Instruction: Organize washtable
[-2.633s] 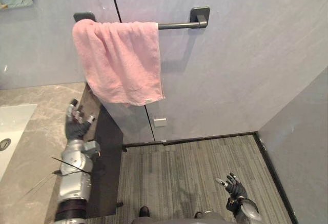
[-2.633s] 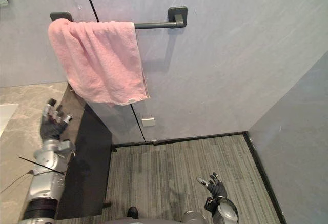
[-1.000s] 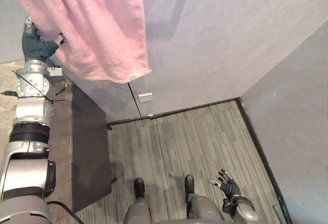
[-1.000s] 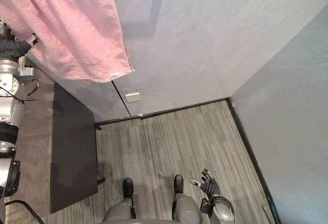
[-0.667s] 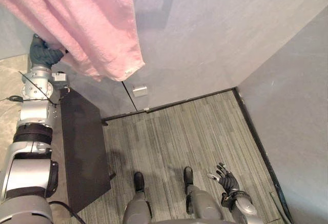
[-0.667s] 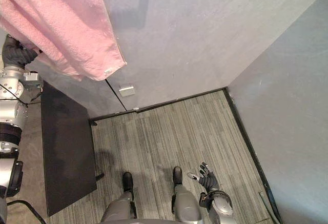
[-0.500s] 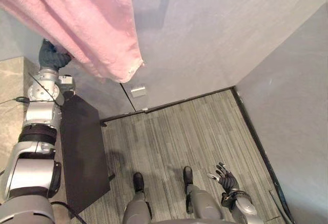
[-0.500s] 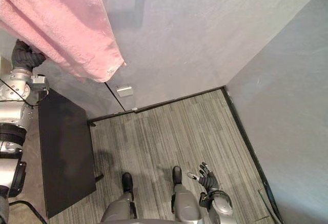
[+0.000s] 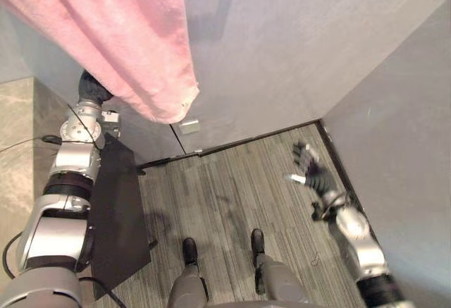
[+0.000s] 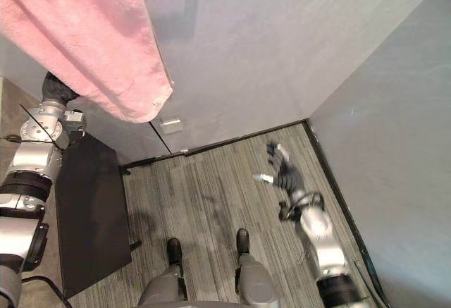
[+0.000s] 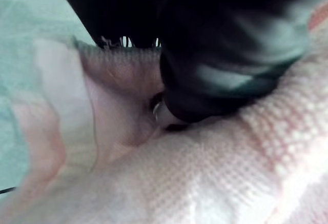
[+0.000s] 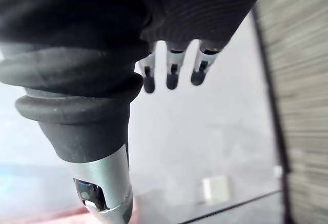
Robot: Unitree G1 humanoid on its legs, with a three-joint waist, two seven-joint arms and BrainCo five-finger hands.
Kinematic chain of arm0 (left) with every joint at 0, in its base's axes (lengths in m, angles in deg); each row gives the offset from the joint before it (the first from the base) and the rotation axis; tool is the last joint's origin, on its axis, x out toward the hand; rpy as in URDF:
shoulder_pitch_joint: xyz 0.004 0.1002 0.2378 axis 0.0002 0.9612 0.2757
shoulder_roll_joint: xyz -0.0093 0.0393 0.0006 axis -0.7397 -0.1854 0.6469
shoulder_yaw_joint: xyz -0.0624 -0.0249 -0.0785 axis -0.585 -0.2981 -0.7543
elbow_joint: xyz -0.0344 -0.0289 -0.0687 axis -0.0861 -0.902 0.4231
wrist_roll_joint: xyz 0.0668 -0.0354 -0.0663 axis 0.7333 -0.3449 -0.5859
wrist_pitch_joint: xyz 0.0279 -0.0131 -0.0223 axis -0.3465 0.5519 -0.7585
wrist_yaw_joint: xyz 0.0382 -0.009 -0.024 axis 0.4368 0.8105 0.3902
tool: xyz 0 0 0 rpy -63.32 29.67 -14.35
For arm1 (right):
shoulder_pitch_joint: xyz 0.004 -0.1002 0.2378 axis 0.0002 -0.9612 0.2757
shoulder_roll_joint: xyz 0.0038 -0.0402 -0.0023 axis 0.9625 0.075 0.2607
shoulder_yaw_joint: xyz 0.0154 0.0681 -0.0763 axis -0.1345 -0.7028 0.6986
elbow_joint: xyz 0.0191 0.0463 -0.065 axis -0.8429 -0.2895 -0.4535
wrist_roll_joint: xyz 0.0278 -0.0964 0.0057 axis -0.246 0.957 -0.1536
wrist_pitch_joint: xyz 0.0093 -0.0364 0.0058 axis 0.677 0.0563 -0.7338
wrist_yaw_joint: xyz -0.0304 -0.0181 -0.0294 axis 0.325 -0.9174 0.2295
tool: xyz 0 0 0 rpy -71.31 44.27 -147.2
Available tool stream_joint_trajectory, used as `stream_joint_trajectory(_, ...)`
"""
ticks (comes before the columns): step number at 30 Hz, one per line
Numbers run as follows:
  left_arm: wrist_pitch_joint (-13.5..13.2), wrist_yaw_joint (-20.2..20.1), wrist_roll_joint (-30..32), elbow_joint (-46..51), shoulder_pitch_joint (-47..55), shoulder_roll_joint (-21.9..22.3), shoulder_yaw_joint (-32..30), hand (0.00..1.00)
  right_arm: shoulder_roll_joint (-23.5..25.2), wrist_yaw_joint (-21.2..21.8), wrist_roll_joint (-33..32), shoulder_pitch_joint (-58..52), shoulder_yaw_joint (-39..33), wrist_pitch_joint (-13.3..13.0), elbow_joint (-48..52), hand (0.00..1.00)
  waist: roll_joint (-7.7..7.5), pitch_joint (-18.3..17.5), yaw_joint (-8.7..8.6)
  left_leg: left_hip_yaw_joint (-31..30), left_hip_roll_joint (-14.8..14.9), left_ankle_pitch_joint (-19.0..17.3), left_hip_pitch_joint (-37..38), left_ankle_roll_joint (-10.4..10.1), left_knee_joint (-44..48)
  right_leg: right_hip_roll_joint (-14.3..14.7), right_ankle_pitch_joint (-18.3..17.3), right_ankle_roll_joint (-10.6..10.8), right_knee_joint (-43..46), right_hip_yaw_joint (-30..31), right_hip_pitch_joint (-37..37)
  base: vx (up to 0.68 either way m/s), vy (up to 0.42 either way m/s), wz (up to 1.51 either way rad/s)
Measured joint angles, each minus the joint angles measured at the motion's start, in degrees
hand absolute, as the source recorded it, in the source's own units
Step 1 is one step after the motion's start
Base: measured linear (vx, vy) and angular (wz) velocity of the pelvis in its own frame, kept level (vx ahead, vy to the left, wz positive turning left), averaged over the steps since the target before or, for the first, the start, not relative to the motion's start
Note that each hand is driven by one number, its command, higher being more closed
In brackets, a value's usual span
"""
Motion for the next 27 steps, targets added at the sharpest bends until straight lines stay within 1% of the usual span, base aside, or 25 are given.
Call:
stream_joint_trajectory(2,0.14,0.03,-0.06,1.08,0.38,0.25,-0.01,1.00,-3.53,-0.05,-2.04,6.04,1.27,-0.46,0.62,0.00,-0.02,-0.01,0.49,-0.14,0.02,0.00,0.00,0.00,0.00,0.03,0.17,-0.03,-0.33,-0.05,0.23,-0.01,0.000,0.02)
stream_joint_trajectory(4,0.28,0.06,-0.19,3.33,1.79,0.40,0.00,1.00,-6.58,-0.26,-5.62,14.43,4.53,-0.65,0.49,0.00,-0.03,-0.02,1.03,-0.46,0.10,0.09,-0.02,-0.08,0.00,0.12,0.19,-0.04,-0.36,-0.23,0.35,-0.03,-0.005,0.05)
stream_joint_trajectory(6,0.35,0.21,-0.73,5.62,3.14,0.61,-0.02,1.00,-7.31,-0.36,-8.80,20.77,8.20,-0.79,-0.76,0.00,-0.04,-0.05,1.31,-0.60,0.10,0.22,0.02,-0.06,0.00,0.11,0.22,-0.05,-0.37,-0.41,0.49,-0.02,-0.002,0.04)
stream_joint_trajectory(7,0.35,0.30,-1.37,7.27,3.95,1.26,-0.06,1.00,-7.36,-0.63,-10.42,24.13,10.01,-0.80,-2.33,0.00,-0.02,-0.07,1.86,-0.61,0.07,0.30,0.09,-0.03,0.00,0.08,0.26,-0.03,-0.39,-0.44,0.60,0.00,0.000,0.00)
stream_joint_trajectory(10,0.32,0.55,-3.09,11.17,6.22,2.83,-0.16,1.00,-7.45,-1.45,-12.68,30.40,13.72,-0.62,-7.22,0.00,0.00,-0.51,3.16,-0.85,0.07,0.43,0.01,-0.11,0.01,0.08,0.92,-0.17,-1.30,-0.75,1.06,-0.01,0.004,0.05)
stream_joint_trajectory(11,0.29,0.72,-4.68,12.36,7.26,3.64,-0.23,1.00,-7.39,-1.72,-13.28,33.76,15.13,-0.54,-10.58,0.00,0.02,-0.84,4.04,-0.99,0.06,0.67,-0.19,-0.19,0.01,0.07,1.42,-0.19,-1.93,-0.90,1.27,-0.01,0.001,0.13)
stream_joint_trajectory(13,0.27,1.11,-6.89,13.27,8.27,4.34,-0.23,1.00,-6.60,-2.66,-14.31,38.78,16.27,-0.47,-16.72,0.00,0.02,-0.85,4.31,-2.01,0.01,0.84,-0.17,-0.24,0.01,0.03,1.50,-0.12,-2.43,-1.63,2.07,-0.02,-0.002,0.23)
stream_joint_trajectory(14,0.24,1.14,-8.70,13.65,8.73,4.95,-0.22,1.00,-5.27,-3.96,-15.57,45.26,17.11,-0.15,-24.83,0.00,0.06,-0.87,4.80,-2.89,0.05,1.17,-0.22,-0.25,0.01,0.06,1.50,-0.12,-2.43,-2.40,2.45,-0.05,-0.004,0.21)
stream_joint_trajectory(16,0.23,1.15,-9.35,13.85,8.76,5.27,-0.23,1.00,-4.42,-4.84,-16.42,48.97,17.14,0.25,-29.12,0.00,0.12,-0.91,5.60,-3.11,0.07,1.35,-0.29,-0.27,0.01,0.09,1.50,-0.12,-2.43,-2.50,2.48,-0.05,-0.004,0.14)
stream_joint_trajectory(18,0.17,1.12,-10.37,14.01,8.76,5.41,-0.22,1.00,-1.60,-6.39,-17.80,56.66,17.20,0.86,-38.78,0.00,0.42,-1.10,6.77,-3.94,0.13,1.81,-0.64,-0.39,0.01,0.16,1.51,-0.14,-2.42,-3.10,2.51,-0.07,-0.004,0.15)
stream_joint_trajectory(19,0.17,1.12,-10.47,14.00,8.77,5.79,-0.21,1.00,-0.49,-6.79,-17.95,59.05,17.20,1.32,-42.20,0.00,0.68,-1.44,7.08,-4.20,0.19,1.95,-0.85,-0.40,0.01,0.22,1.54,-0.18,-2.42,-3.32,2.47,-0.05,-0.004,0.13)
stream_joint_trajectory(21,0.16,1.04,-11.46,14.02,8.76,6.47,-0.14,1.00,1.60,-7.74,-17.84,62.19,17.29,2.03,-47.14,0.00,1.34,-2.31,7.30,-5.60,0.18,2.33,-1.48,-0.46,0.00,0.24,1.54,-0.18,-2.42,-4.61,2.62,-0.05,-0.003,0.28)
stream_joint_trajectory(23,0.15,1.03,-11.59,14.02,8.70,6.43,-0.12,1.00,3.57,-7.93,-17.74,64.43,17.28,2.76,-50.54,0.00,1.68,-2.55,8.05,-6.17,0.20,2.51,-1.47,-0.55,0.00,0.28,1.53,-0.18,-2.42,-5.02,2.85,-0.05,-0.002,0.19)
stream_joint_trajectory(25,0.15,1.01,-11.61,14.19,8.30,6.46,0.43,1.00,5.88,-8.59,-16.64,67.57,17.10,4.18,-55.87,0.00,2.21,-2.97,8.56,-7.18,0.20,2.99,-2.09,-0.67,-0.02,0.31,1.53,-0.19,-2.40,-5.98,2.85,-0.07,-0.001,0.20)
stream_joint_trajectory(27,0.15,0.99,-11.64,14.64,7.36,6.46,0.68,1.00,7.41,-9.69,-16.49,69.19,16.40,4.58,-59.04,0.00,2.23,-2.98,8.71,-8.36,0.30,3.42,-2.67,-0.77,-0.06,0.49,1.52,-0.20,-2.40,-7.01,2.85,-0.06,-0.004,0.28)
